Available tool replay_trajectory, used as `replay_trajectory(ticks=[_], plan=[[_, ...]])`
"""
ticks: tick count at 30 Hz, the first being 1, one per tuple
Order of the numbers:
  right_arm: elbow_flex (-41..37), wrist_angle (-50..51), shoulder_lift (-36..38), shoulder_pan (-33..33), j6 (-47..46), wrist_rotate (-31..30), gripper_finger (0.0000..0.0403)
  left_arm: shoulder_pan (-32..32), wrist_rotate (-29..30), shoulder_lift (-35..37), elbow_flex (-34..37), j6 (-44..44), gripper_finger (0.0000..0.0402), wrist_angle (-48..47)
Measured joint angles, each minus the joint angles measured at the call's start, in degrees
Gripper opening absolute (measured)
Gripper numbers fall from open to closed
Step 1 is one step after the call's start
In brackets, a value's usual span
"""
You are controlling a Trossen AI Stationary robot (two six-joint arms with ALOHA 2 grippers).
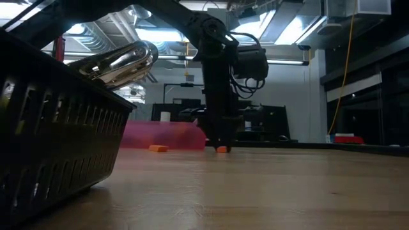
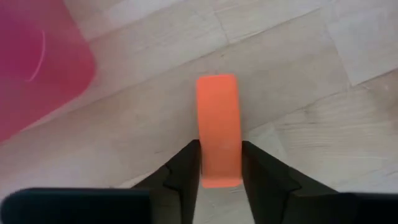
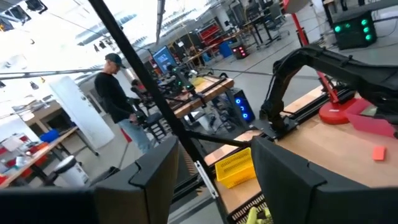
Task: Pick & Place School Supplies
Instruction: Put the orange eraser into the yellow bin
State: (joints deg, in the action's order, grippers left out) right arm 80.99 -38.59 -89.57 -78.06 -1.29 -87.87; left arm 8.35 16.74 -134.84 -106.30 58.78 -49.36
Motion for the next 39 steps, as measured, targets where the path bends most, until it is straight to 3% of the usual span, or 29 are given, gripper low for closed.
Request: replay_trajectory(ticks=[5,12,19,24,34,39], plan=[[2.42,0.01,-1.95,0.00,0.31,1.78,0.0207,-0.66,0.54,0.54,0.11,0.47,0.0061,-0.11],[5.68,0.02,-5.43,0.00,0.95,5.92,0.0207,-4.49,0.53,3.07,0.52,-0.70,0.0068,-5.48],[6.49,-0.07,-6.30,-1.00,1.98,6.36,0.0207,-9.50,7.09,7.31,2.52,0.97,0.0063,-14.96],[6.47,-0.26,-4.67,-2.02,6.44,5.76,0.0207,-11.22,6.05,13.45,11.98,5.86,0.0063,-10.46],[5.88,-0.41,2.10,-2.54,22.45,-1.03,0.0208,-14.63,5.21,31.29,36.74,12.45,0.0063,2.32],[-0.69,0.28,9.04,-2.91,22.28,2.81,0.0208,-17.86,4.81,38.32,45.75,17.49,0.0063,4.91]])
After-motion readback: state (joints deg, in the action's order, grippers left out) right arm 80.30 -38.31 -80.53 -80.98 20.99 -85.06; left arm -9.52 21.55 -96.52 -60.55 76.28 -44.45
